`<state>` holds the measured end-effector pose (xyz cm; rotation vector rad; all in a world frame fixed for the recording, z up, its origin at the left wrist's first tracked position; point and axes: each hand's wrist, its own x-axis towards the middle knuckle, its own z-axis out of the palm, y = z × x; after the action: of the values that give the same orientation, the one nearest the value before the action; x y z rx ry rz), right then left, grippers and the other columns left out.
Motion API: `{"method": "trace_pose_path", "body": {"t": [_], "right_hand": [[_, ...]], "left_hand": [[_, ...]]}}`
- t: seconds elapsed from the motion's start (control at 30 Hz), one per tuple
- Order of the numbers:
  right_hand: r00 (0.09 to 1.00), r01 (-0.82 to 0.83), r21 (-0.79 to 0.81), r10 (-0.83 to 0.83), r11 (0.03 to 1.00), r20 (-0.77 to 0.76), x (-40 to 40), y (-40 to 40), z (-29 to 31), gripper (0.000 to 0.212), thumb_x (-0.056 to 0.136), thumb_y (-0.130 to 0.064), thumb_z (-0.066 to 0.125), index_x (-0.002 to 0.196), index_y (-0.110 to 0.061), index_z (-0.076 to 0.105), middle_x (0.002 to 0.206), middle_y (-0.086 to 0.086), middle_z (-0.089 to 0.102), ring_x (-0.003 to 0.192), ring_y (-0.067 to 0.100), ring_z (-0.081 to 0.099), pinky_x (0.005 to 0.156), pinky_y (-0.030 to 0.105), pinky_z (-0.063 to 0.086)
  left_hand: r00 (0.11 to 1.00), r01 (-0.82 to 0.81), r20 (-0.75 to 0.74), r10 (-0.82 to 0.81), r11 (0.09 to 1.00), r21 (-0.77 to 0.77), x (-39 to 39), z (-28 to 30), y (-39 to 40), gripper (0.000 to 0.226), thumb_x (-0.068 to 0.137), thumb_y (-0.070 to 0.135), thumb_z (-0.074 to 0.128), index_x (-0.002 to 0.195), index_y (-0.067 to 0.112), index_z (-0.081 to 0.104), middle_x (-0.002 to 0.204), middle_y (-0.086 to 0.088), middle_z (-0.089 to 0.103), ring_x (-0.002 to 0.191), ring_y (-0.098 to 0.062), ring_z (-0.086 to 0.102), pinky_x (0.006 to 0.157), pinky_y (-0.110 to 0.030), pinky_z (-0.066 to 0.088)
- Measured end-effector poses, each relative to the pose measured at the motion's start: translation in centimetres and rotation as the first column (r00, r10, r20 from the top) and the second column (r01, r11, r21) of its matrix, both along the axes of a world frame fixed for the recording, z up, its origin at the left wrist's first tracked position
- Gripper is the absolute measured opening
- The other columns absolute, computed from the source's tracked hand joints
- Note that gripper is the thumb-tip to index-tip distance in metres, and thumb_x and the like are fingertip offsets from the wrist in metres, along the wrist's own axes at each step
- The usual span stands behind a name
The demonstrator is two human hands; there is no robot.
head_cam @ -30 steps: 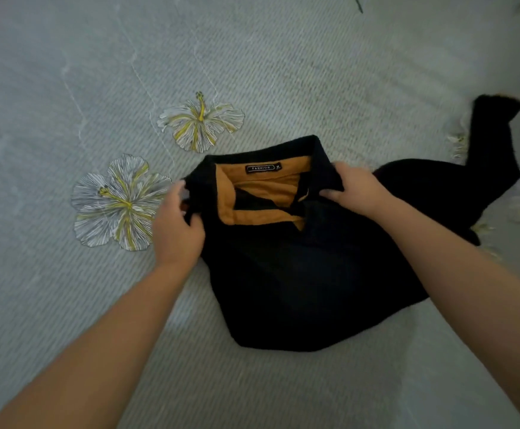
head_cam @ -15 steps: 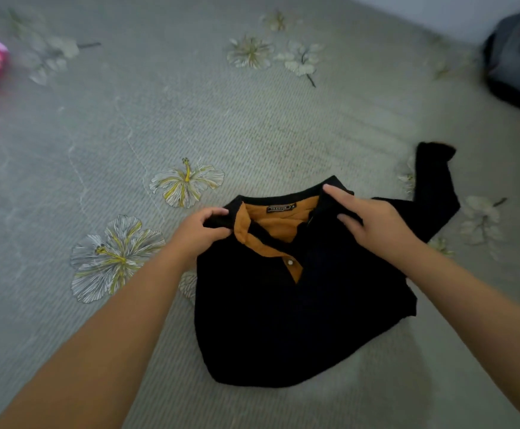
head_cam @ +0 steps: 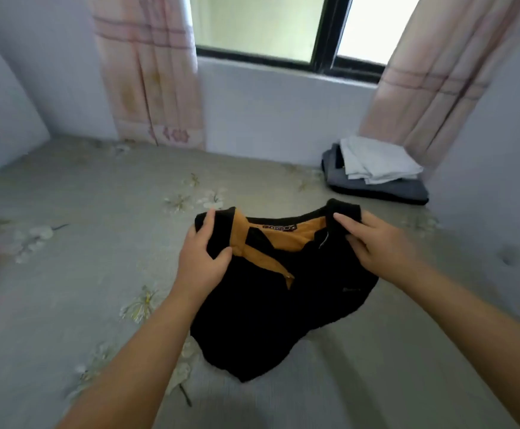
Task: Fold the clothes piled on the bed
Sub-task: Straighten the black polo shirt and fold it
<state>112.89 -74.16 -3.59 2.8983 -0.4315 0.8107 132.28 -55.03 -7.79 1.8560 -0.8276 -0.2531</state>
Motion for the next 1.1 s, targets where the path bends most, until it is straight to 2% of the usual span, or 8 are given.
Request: {"method": "trace_pose_path", "body": {"t": [0.1, 0.27, 0.37, 0.5, 0.67, 0.8, 0.97, 1.1], "right_hand": [[0.998, 0.062, -0.156, -0.058, 0.986, 0.03, -4.0, 1.9, 7.4, 0.058, 0.075, -0.04, 0.054, 0.117, -0.002, 0.061, 0.106, 0.019, 0.066, 0.078, 0.032, 0.069, 0.051, 0.032, 0.054], [0.98, 0.165, -0.358, -0.112, 0.919, 0.164, -12.9, 6.2, 17.4, 0.091, 0.053, -0.055, 0.075, 0.121, 0.0, 0.051, 0.084, 0.017, 0.065, 0.069, 0.026, 0.061, 0.048, 0.028, 0.051], [0.946, 0.243, -0.447, -0.11, 0.861, 0.304, -18.1, 9.8, 20.0, 0.088, 0.063, -0.066, 0.054, 0.125, -0.004, 0.042, 0.09, 0.016, 0.066, 0.07, 0.026, 0.058, 0.055, 0.03, 0.052], [0.858, 0.366, -0.447, -0.11, 0.816, 0.501, -23.9, 14.8, 21.3, 0.084, 0.067, -0.067, 0.033, 0.128, -0.011, 0.037, 0.107, 0.006, 0.043, 0.081, 0.024, 0.036, 0.057, 0.032, 0.047], [0.813, 0.436, -0.393, -0.168, 0.81, 0.557, -29.4, 20.1, 22.0, 0.083, 0.082, -0.073, 0.0, 0.131, -0.017, 0.035, 0.113, 0.002, 0.038, 0.09, 0.025, 0.037, 0.069, 0.032, 0.03], [0.839, 0.399, -0.374, -0.169, 0.838, 0.517, -32.3, 24.1, 22.5, 0.083, 0.081, -0.075, 0.001, 0.133, -0.018, 0.034, 0.117, 0.001, 0.038, 0.092, 0.026, 0.036, 0.069, 0.032, 0.022], [0.884, 0.372, -0.369, -0.204, 0.852, 0.42, -33.1, 28.0, 21.8, 0.084, 0.081, -0.074, -0.001, 0.132, -0.017, 0.034, 0.12, 0.002, 0.038, 0.096, 0.025, 0.037, 0.069, 0.032, 0.021], [0.926, 0.343, -0.375, -0.243, 0.861, 0.29, -33.0, 30.1, 18.5, 0.084, 0.083, -0.073, -0.001, 0.132, -0.016, 0.035, 0.117, 0.006, 0.051, 0.098, 0.026, 0.037, 0.07, 0.033, 0.023]], "left_hand": [[0.938, 0.032, 0.344, -0.033, 0.999, 0.01, -2.7, 8.0, 1.5, 0.069, 0.087, 0.027, 0.052, 0.146, 0.021, 0.017, 0.137, -0.017, 0.038, 0.125, -0.031, 0.038, 0.096, -0.032, 0.035], [0.64, -0.147, 0.767, 0.038, 0.986, 0.075, -8.0, 18.2, 6.9, 0.084, 0.077, 0.059, 0.021, 0.145, 0.009, 0.023, 0.125, -0.026, 0.049, 0.108, -0.04, 0.05, 0.086, -0.044, 0.044], [0.434, -0.272, 0.888, 0.152, 0.962, -0.032, -13.4, 21.9, 11.4, 0.076, 0.091, 0.059, 0.008, 0.134, 0.004, 0.035, 0.097, -0.022, 0.058, 0.08, -0.032, 0.053, 0.06, -0.037, 0.052], [0.196, -0.308, 0.937, 0.289, 0.925, -0.221, -21.1, 25.1, 17.0, 0.075, 0.091, 0.059, 0.0, 0.14, 0.007, 0.025, 0.095, -0.012, 0.034, 0.078, -0.025, 0.032, 0.056, -0.033, 0.048], [0.156, -0.352, 0.908, 0.388, 0.881, -0.316, -26.7, 27.5, 23.0, 0.077, 0.089, 0.062, 0.0, 0.132, 0.007, 0.032, 0.094, -0.012, 0.032, 0.079, -0.027, 0.031, 0.056, -0.04, 0.048], [0.177, -0.343, 0.905, 0.387, 0.886, -0.312, -29.3, 27.8, 27.0, 0.078, 0.086, 0.062, 0.021, 0.135, 0.004, 0.035, 0.096, -0.018, 0.046, 0.083, -0.026, 0.032, 0.057, -0.045, 0.048], [0.195, -0.39, 0.917, 0.348, 0.886, -0.253, -30.0, 25.8, 30.5, 0.077, 0.089, 0.063, 0.0, 0.132, 0.008, 0.032, 0.099, -0.012, 0.034, 0.083, -0.027, 0.033, 0.057, -0.041, 0.048], [0.221, -0.379, 0.926, 0.306, 0.902, -0.207, -29.3, 21.8, 33.3, 0.074, 0.078, 0.057, 0.027, 0.132, 0.007, 0.033, 0.098, -0.012, 0.033, 0.082, -0.027, 0.032, 0.055, -0.041, 0.048]]}}
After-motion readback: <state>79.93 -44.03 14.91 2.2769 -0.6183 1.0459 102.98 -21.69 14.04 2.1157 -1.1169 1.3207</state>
